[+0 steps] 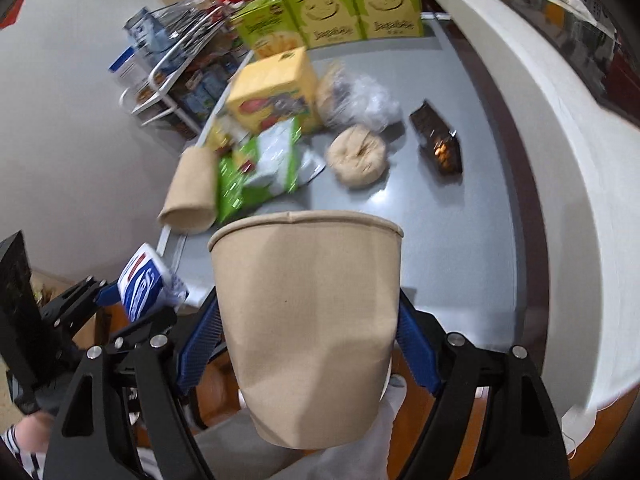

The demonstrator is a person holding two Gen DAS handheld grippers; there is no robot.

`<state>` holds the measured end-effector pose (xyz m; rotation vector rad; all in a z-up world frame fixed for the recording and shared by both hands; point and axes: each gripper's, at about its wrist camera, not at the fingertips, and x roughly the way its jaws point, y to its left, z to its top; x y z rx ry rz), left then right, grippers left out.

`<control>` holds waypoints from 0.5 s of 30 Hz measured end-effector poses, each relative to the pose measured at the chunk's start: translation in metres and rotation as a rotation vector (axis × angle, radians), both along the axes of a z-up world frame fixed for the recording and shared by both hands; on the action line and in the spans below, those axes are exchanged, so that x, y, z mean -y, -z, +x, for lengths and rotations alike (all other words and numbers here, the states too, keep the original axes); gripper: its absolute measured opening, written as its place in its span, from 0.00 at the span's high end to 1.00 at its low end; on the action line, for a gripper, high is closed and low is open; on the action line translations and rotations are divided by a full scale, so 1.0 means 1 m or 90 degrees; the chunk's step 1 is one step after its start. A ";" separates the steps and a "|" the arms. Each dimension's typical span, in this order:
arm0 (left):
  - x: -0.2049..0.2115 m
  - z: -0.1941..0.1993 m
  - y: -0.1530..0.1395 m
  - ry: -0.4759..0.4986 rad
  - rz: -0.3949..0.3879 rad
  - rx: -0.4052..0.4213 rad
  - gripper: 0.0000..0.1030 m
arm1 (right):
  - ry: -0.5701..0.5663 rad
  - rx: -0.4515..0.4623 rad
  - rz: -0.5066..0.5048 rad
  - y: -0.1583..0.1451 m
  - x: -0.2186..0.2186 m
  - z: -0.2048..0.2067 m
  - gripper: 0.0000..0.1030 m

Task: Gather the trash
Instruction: 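Carry the tissue pack with the left tool and the paper cup with the right tool over the white bin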

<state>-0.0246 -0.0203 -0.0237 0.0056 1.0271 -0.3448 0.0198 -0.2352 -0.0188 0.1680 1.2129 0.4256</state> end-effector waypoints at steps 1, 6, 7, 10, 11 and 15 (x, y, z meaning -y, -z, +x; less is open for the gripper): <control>-0.002 -0.007 0.002 -0.001 0.004 -0.005 0.43 | -0.008 -0.004 0.003 0.000 0.001 -0.007 0.24; -0.009 -0.030 0.019 -0.007 0.012 -0.039 0.43 | -0.052 -0.035 -0.008 0.018 -0.011 -0.038 0.24; -0.011 -0.035 0.023 -0.008 0.014 -0.048 0.43 | -0.055 -0.044 -0.010 0.023 -0.010 -0.045 0.24; -0.012 -0.047 0.038 -0.007 0.024 -0.072 0.43 | -0.065 -0.068 -0.017 0.039 -0.012 -0.058 0.24; -0.013 -0.050 0.042 -0.006 0.025 -0.079 0.43 | -0.066 -0.075 -0.021 0.044 -0.013 -0.060 0.24; -0.013 -0.060 0.064 0.004 0.038 -0.117 0.43 | -0.074 -0.113 -0.033 0.069 -0.017 -0.070 0.24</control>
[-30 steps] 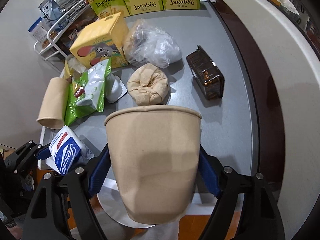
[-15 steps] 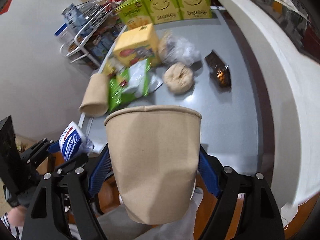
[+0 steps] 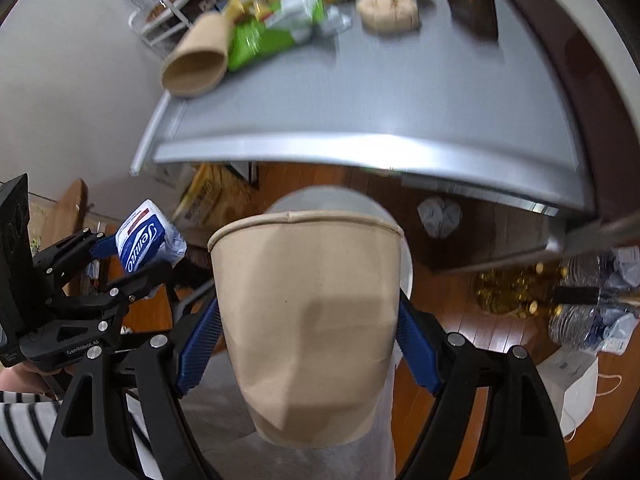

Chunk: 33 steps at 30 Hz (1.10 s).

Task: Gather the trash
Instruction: 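Carry the tissue pack with the left tool and the paper cup with the right tool over the white bin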

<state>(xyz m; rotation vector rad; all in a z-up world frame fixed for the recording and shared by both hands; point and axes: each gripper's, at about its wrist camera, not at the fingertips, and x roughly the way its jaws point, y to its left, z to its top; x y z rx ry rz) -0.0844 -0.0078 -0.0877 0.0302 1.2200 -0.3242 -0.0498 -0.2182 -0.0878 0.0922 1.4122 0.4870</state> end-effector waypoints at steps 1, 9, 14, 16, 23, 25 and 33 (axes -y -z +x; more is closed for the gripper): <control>0.001 -0.003 0.007 0.005 0.006 -0.011 0.43 | -0.001 -0.007 -0.003 0.005 -0.001 0.000 0.24; 0.005 -0.007 0.056 0.032 0.047 -0.072 0.43 | -0.014 -0.054 -0.043 0.049 -0.021 0.013 0.24; 0.003 0.006 0.072 0.026 0.060 -0.087 0.43 | -0.010 -0.066 -0.078 0.074 -0.031 0.020 0.24; 0.003 0.011 0.077 0.023 0.060 -0.090 0.43 | 0.000 -0.074 -0.085 0.085 -0.033 0.022 0.24; 0.008 0.023 0.089 0.024 0.080 -0.099 0.43 | 0.049 -0.098 -0.078 0.110 -0.029 0.017 0.24; 0.009 0.025 0.092 0.022 0.080 -0.103 0.43 | 0.056 -0.103 -0.077 0.115 -0.028 0.018 0.24; 0.015 0.031 0.093 0.038 0.076 -0.107 0.42 | 0.061 -0.099 -0.081 0.113 -0.028 0.019 0.21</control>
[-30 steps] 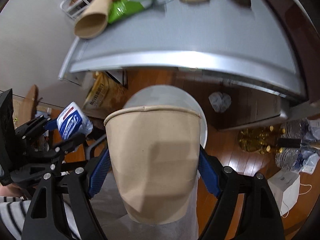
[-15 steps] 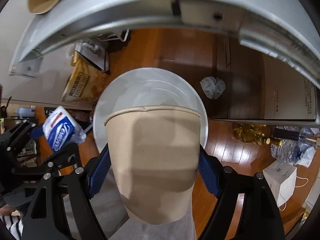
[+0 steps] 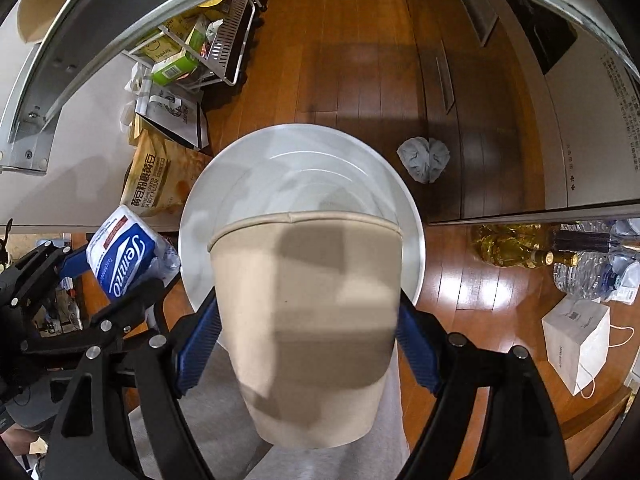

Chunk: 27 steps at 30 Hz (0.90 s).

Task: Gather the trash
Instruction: 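Carry the tissue pack with the left tool and the paper cup with the right tool over the white bin, then open the left tool and right tool to drop both items into the bin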

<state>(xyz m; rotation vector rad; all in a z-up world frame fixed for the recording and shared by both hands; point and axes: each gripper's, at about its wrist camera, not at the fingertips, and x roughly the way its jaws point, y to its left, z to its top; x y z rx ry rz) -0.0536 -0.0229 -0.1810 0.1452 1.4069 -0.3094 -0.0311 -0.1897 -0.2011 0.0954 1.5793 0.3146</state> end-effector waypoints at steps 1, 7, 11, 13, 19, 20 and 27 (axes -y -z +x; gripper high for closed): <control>0.001 0.001 0.000 0.005 -0.002 0.002 0.41 | 0.001 0.001 -0.004 -0.001 0.000 0.000 0.21; 0.004 0.000 -0.007 0.015 0.010 0.023 0.20 | 0.007 0.012 -0.016 -0.006 0.005 0.001 0.20; 0.006 0.000 -0.006 0.017 0.020 0.024 0.20 | 0.015 0.016 -0.014 -0.008 0.009 0.001 0.20; 0.006 0.000 -0.006 0.014 0.019 0.022 0.20 | 0.017 0.015 -0.015 -0.007 0.010 0.002 0.20; 0.004 0.000 -0.006 0.010 0.030 0.025 0.20 | 0.013 0.014 -0.017 -0.007 0.008 0.000 0.19; 0.004 0.000 -0.006 0.008 0.032 0.025 0.20 | 0.012 0.014 -0.016 -0.006 0.008 0.000 0.19; 0.002 -0.002 -0.006 -0.001 0.041 0.028 0.20 | 0.011 0.021 -0.010 -0.011 0.007 -0.001 0.19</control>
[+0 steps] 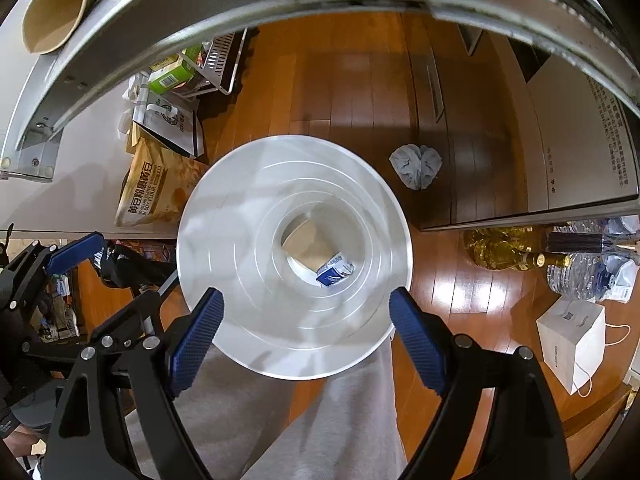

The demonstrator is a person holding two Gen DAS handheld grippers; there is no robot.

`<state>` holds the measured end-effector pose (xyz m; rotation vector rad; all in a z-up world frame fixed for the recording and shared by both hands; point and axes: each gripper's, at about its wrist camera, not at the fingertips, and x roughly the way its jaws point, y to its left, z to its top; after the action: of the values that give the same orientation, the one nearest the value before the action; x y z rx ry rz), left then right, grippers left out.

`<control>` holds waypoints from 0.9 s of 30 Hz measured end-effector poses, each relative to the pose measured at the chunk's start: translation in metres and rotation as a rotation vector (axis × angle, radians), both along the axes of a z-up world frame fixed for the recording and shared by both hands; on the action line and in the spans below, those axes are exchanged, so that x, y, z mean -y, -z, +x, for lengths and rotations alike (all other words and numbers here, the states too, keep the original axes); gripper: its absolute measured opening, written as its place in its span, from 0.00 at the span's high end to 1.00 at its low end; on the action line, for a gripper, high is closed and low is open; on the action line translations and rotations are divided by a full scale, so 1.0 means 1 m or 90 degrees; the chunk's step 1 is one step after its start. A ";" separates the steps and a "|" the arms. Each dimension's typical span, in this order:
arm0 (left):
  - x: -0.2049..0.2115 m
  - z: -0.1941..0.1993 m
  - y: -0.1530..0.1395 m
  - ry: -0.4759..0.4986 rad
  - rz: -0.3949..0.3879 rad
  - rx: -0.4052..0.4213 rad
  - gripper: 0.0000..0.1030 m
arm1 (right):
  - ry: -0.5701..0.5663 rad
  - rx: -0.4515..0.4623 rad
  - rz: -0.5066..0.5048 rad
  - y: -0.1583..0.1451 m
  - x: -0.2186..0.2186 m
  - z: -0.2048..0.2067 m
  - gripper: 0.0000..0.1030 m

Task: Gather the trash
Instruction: 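Open the left tool and right tool to drop both items into the bin, then move the right tool back over the tray toward the dark plastic container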

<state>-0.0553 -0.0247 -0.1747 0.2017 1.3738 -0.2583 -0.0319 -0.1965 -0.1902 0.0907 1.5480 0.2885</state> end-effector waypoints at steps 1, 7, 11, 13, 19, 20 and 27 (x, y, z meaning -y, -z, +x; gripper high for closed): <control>0.000 0.000 -0.001 -0.002 0.000 0.001 0.20 | -0.001 0.002 0.001 -0.002 0.000 0.000 0.19; -0.001 -0.004 -0.017 -0.003 -0.010 0.024 0.20 | -0.030 0.040 0.013 -0.039 -0.005 -0.001 0.19; -0.002 -0.007 -0.033 0.008 -0.018 0.047 0.20 | -0.052 0.110 0.033 -0.089 -0.006 -0.001 0.13; -0.001 -0.009 -0.044 0.015 -0.026 0.062 0.20 | -0.058 0.159 0.034 -0.116 -0.006 0.001 0.12; 0.003 -0.003 -0.090 0.025 -0.047 0.146 0.20 | -0.060 0.261 0.054 -0.169 0.001 0.026 0.12; 0.003 0.000 -0.095 0.024 -0.050 0.155 0.20 | -0.052 0.269 0.059 -0.173 0.004 0.035 0.12; 0.006 0.026 -0.118 0.017 -0.073 0.202 0.20 | 0.051 0.281 0.025 -0.183 0.032 0.116 0.12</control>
<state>-0.0294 -0.0305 -0.0571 0.1583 1.0390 -0.3130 0.0840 -0.2281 -0.0075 0.1118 1.0983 0.2558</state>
